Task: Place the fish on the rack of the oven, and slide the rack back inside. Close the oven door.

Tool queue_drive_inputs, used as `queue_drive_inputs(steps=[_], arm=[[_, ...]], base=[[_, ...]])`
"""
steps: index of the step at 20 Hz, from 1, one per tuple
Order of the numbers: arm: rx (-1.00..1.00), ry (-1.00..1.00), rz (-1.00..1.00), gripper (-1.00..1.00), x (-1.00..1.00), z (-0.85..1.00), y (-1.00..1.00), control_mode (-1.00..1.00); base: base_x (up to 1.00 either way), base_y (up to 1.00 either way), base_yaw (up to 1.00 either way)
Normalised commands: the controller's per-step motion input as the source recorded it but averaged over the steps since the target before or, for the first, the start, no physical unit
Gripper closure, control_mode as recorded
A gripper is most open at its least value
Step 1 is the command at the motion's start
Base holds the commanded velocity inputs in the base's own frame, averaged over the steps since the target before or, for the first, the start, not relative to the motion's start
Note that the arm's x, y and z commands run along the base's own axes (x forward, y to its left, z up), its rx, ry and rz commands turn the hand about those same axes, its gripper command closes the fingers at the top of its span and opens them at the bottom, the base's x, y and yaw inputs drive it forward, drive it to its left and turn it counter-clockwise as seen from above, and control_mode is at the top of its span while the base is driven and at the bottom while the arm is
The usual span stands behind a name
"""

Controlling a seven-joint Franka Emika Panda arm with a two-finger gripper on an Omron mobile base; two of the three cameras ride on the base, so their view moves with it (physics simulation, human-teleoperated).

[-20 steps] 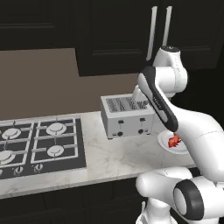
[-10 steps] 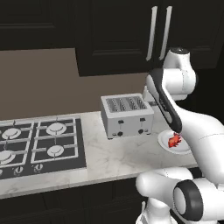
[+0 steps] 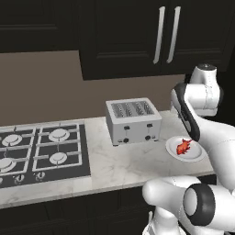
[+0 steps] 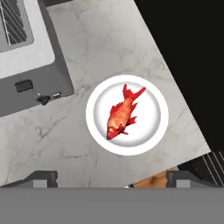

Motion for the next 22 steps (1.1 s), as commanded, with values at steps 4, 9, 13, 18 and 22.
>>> queue_drive_inputs(steps=[4,9,13,18,22], arm=[[0.00,0.00,-0.19,-1.00,0.00,-0.56,-0.64,-1.00],[0.00,0.00,-0.12,-1.00,0.00,-0.42,-0.32,-1.00],[0.00,0.00,-0.04,-1.00,0.01,-0.32,-0.09,-1.00],[0.00,0.00,-0.01,-1.00,0.02,-0.35,0.00,-1.00],[0.00,0.00,0.00,-1.00,0.02,-0.44,0.00,-1.00]], base=[[0.00,0.00,0.00],[0.00,0.00,0.00],[0.00,0.00,0.00],[0.00,0.00,0.00],[0.00,0.00,0.00]])
